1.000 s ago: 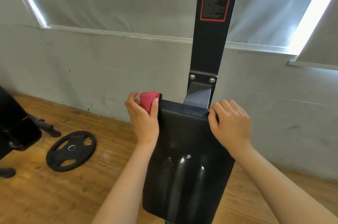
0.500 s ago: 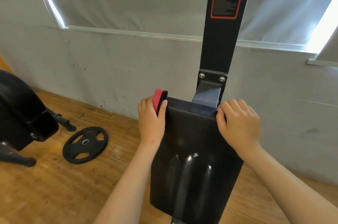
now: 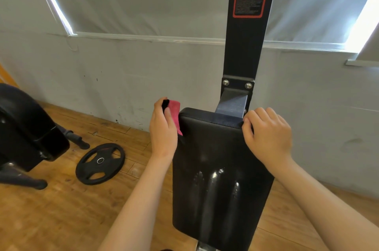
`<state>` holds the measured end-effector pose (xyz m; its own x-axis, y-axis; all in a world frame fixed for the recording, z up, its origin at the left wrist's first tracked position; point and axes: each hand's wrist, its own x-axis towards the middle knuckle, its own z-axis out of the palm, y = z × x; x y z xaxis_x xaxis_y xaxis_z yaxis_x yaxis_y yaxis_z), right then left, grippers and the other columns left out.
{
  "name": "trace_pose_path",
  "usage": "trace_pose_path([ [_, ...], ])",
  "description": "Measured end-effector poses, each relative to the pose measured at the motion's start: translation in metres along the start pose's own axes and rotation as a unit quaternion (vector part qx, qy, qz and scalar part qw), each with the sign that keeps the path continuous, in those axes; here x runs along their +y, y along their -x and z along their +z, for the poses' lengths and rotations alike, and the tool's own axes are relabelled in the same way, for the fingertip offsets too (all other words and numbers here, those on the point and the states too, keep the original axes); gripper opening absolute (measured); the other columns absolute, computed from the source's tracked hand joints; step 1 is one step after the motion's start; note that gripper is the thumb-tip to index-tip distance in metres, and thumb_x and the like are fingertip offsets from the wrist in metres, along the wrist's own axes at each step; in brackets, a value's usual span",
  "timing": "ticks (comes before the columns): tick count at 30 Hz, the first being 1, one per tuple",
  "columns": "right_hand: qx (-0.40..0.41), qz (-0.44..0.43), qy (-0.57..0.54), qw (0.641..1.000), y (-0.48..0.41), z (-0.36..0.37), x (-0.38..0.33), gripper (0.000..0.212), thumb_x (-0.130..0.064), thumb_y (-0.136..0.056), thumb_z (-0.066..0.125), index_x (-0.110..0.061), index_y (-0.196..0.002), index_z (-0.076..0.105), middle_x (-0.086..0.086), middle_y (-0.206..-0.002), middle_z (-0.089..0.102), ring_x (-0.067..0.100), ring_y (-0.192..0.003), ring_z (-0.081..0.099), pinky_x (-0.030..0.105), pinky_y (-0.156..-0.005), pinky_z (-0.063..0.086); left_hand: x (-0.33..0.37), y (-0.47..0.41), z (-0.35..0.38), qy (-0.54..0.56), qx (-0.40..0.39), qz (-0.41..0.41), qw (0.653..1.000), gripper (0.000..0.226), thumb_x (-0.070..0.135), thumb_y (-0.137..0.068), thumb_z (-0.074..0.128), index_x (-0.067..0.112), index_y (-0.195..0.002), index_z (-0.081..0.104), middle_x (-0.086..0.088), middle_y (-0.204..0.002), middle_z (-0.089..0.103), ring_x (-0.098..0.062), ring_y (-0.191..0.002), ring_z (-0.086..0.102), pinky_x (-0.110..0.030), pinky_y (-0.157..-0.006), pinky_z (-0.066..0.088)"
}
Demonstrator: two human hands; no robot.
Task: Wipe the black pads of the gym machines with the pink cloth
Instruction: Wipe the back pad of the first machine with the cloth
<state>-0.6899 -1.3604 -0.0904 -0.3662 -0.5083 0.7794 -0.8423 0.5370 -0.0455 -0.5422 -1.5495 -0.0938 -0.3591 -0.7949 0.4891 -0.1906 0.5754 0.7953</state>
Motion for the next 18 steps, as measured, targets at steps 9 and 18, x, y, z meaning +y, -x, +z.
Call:
trace_pose_path([
  [9,0.001,0.002,0.001,1.000,0.001,0.001,0.000,0.024,-0.019,-0.093,0.048,-0.011,-0.078,0.066,0.003,-0.072,0.062,0.015,-0.063,0.051,0.024,-0.054,0.038,0.001,0.002,0.005,0.010,0.002,0.043,0.999,0.030,0.033,-0.098,0.049,0.012,-0.120,0.054,0.002,-0.113,0.052,0.001,-0.092,0.055,-0.001,-0.066,0.044],
  [18,0.004,0.006,0.007,1.000,0.001,0.003,0.000,0.026,-0.020,-0.093,0.047,-0.011,-0.078,0.066,0.004,-0.071,0.062,0.015,-0.063,0.051,0.023,-0.055,0.035,-0.007,0.024,0.027,-0.013,0.077,-0.034,0.996,0.034,0.036,-0.098,0.047,0.006,-0.113,0.054,-0.007,-0.116,0.048,-0.003,-0.084,0.049,0.003,-0.069,0.040],
])
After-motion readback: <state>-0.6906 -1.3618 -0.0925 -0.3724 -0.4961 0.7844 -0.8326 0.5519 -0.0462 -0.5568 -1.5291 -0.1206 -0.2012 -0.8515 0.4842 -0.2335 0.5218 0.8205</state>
